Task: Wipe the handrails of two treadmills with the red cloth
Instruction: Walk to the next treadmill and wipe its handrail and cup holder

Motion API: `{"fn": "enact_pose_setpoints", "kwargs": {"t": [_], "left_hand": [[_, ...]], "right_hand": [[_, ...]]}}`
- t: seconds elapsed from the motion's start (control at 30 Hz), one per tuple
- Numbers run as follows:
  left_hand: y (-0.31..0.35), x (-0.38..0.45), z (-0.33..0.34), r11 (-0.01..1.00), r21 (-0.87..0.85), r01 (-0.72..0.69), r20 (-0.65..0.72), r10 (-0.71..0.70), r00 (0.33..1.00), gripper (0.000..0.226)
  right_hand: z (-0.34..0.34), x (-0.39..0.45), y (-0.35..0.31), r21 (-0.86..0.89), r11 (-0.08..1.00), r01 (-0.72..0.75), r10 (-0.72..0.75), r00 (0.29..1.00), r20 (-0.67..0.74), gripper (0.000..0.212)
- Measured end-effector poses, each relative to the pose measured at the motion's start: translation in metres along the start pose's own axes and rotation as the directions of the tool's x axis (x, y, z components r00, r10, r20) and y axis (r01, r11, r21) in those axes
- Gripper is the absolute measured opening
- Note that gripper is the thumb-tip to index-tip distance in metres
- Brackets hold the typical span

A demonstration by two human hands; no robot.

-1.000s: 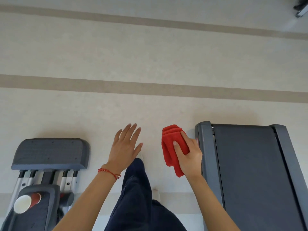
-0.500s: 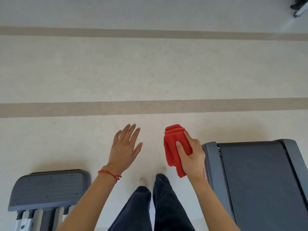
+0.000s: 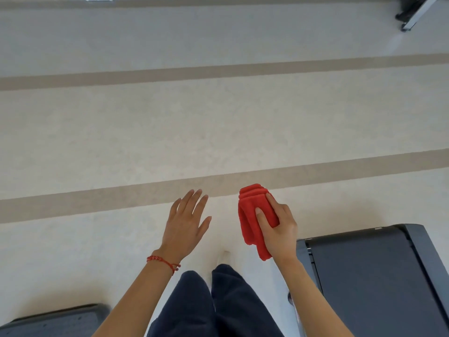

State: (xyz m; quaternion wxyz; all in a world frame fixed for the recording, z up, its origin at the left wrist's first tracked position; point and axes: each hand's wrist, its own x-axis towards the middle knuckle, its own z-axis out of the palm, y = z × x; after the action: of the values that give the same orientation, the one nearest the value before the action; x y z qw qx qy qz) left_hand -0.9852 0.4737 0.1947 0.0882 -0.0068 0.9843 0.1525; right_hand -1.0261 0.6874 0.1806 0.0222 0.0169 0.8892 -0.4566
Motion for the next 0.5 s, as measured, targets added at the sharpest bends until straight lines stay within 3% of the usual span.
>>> {"fn": "enact_pose_setpoints", "kwargs": {"t": [0.1, 0.23, 0.5], "left_hand": [[0.002, 0.036, -0.01, 1.0, 0.011, -0.024, -0.021, 0.024, 0.999, 0.067], [-0.002, 0.088, -0.016, 0.994, 0.013, -0.109, -0.093, 0.11, 0.99, 0.043], [-0.027, 0.206, -0.037, 0.954, 0.085, -0.289, -0.066, 0.294, 0.953, 0.05]], "right_hand": [[-0.002, 0.029, 0.0, -0.012, 1.0, -0.023, 0.023, 1.0, -0.017, 0.042], [0.004, 0.066, -0.002, -0.021, 0.998, -0.057, 0.056, 0.998, -0.032, 0.042], [0.03, 0.151, -0.02, 0.008, 0.987, -0.162, 0.161, 0.977, -0.137, 0.042]]}}
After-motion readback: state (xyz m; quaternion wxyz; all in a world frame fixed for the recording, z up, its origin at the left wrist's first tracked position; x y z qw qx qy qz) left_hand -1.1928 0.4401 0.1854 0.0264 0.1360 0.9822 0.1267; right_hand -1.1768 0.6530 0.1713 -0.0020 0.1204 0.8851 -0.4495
